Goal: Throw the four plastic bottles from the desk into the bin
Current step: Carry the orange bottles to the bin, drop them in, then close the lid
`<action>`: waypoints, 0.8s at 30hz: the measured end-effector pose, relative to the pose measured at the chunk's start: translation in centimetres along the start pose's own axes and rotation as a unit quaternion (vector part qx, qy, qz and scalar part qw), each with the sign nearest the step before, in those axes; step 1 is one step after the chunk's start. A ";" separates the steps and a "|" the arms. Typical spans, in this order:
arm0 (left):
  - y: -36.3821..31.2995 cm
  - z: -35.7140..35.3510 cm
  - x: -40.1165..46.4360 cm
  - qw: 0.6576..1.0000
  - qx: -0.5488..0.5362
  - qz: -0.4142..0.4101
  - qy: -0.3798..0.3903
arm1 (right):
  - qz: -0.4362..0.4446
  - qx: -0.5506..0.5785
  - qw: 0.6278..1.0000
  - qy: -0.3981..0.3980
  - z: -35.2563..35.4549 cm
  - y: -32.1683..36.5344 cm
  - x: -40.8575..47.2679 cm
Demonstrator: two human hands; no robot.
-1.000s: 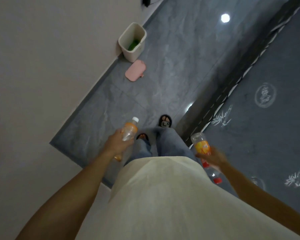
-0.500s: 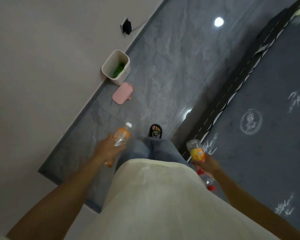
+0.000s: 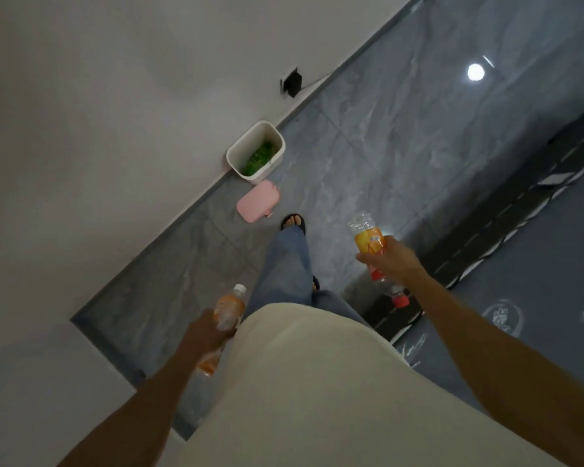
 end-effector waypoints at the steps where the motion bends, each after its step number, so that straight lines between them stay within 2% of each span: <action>1: -0.8 0.7 0.7 1.000 -0.006 0.000 -0.002 | 0.001 -0.011 1.000 0.002 0.8 1.3 0.8; 5: -5.4 4.6 4.2 0.999 -0.048 0.001 -0.015 | -0.003 -0.031 0.999 0.034 3.0 4.7 3.0; 7: -8.1 6.8 6.0 0.998 -0.052 -0.010 -0.034 | -0.012 -0.053 0.998 0.025 4.2 5.6 3.5; 10: -12.3 9.5 8.1 0.994 -0.076 -0.036 -0.068 | -0.019 -0.081 0.996 0.033 6.0 6.0 4.3; 14: -16.9 12.0 10.4 0.985 -0.141 -0.028 -0.098 | -0.030 -0.066 0.995 0.062 8.9 5.6 5.9; 19: -20.9 13.0 13.1 0.983 -0.158 -0.025 -0.088 | -0.034 -0.129 0.989 0.068 12.7 6.0 9.2; 24: -22.3 11.1 14.5 0.966 -0.236 0.018 -0.102 | 0.017 -0.254 0.964 0.079 15.8 9.5 14.1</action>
Point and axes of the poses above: each hand's wrist, its own x-axis towards the middle knuckle, its own z-axis out of the back of the hand, y = z × x, the point moved 1 cm from there along x, towards the middle knuckle, and after that the axes turned 8 degrees about -z, right-handed, at the moved point
